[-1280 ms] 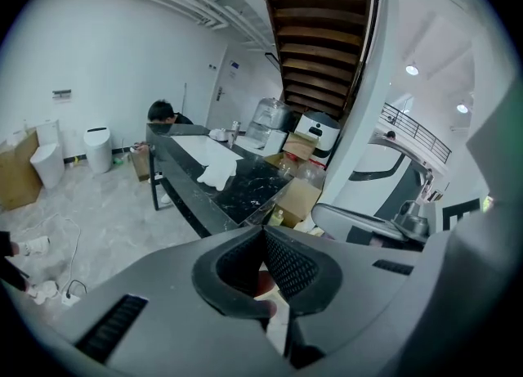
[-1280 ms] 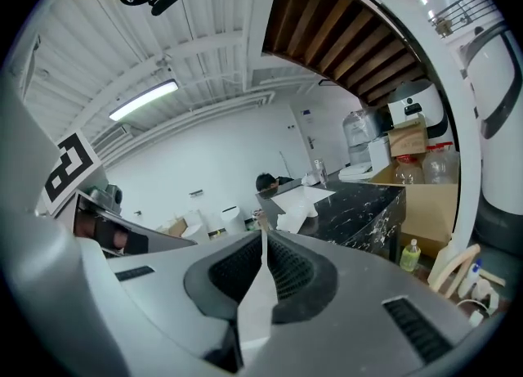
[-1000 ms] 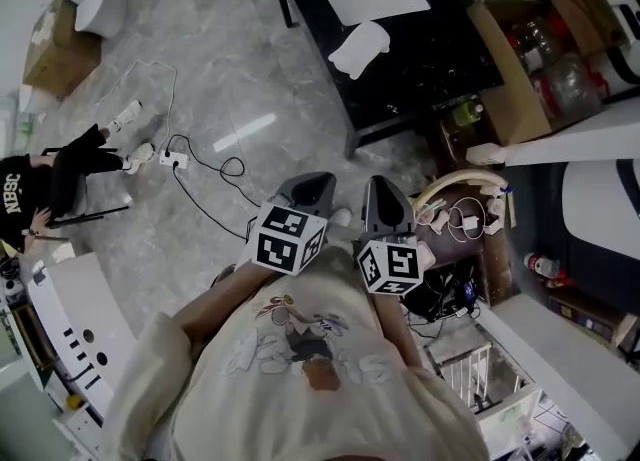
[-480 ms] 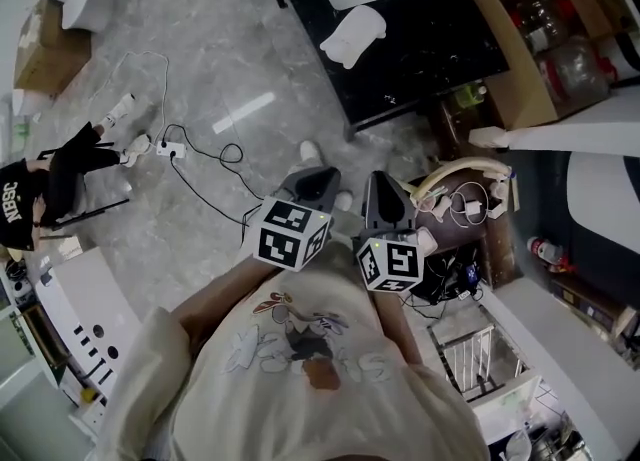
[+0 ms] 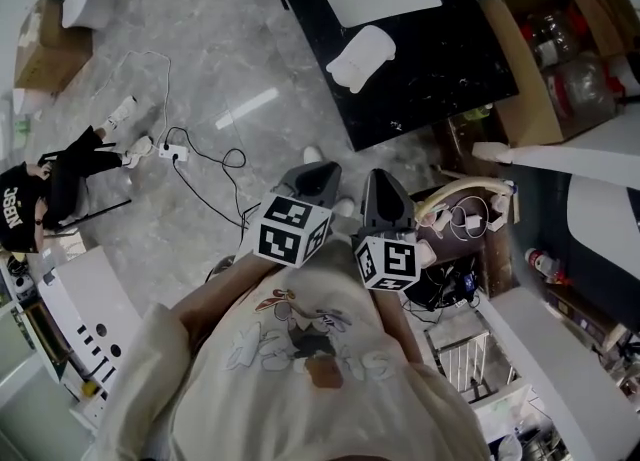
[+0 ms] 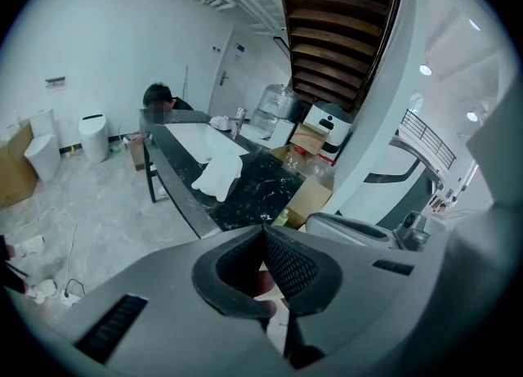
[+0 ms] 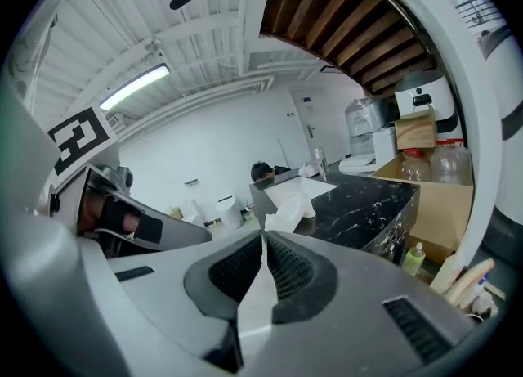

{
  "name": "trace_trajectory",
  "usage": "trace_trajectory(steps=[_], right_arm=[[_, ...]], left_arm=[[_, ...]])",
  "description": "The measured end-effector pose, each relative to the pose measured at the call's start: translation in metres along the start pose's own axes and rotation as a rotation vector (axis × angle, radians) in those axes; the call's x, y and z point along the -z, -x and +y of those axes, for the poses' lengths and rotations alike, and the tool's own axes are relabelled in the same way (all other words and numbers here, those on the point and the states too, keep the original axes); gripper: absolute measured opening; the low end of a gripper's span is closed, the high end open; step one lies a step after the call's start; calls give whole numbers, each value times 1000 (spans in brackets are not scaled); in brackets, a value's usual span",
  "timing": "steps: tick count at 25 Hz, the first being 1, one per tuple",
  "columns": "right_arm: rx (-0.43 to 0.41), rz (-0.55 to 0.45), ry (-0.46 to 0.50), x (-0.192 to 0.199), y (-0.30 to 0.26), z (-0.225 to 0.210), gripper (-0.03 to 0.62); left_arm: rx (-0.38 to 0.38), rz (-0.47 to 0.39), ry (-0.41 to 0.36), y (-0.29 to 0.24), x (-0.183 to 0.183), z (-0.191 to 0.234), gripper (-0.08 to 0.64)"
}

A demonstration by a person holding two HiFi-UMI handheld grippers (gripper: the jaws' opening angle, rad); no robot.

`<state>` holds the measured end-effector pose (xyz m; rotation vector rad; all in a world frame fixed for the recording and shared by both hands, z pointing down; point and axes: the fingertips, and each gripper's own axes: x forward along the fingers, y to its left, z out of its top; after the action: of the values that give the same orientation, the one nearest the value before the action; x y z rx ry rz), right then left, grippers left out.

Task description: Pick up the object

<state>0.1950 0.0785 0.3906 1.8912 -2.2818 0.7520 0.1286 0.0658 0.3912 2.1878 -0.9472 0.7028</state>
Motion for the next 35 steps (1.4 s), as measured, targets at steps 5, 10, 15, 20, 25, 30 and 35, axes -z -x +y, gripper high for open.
trace_trajectory(steps=[5, 10, 15, 20, 25, 30, 35], right_arm=[[-20, 11, 15, -15, -36, 0, 34], [15, 34, 48, -30, -68, -7, 32], [2, 51, 45, -43, -102, -3, 34], [-30, 92, 35, -45, -136, 5, 153], [-25, 114, 48, -48, -161, 11, 194], [-16, 133, 58, -46, -180, 16, 218], [-20, 168, 91, -42, -191, 20, 222]], left_arm=[[5, 0, 10, -20, -29, 22, 12], [16, 3, 25, -34, -56, 45, 12], [27, 2, 28, -46, -85, 71, 12], [45, 2, 24, -55, -105, 92, 12], [58, 5, 29, -59, -117, 115, 12], [81, 15, 33, -62, -121, 134, 12], [112, 23, 45, -64, -119, 148, 14]])
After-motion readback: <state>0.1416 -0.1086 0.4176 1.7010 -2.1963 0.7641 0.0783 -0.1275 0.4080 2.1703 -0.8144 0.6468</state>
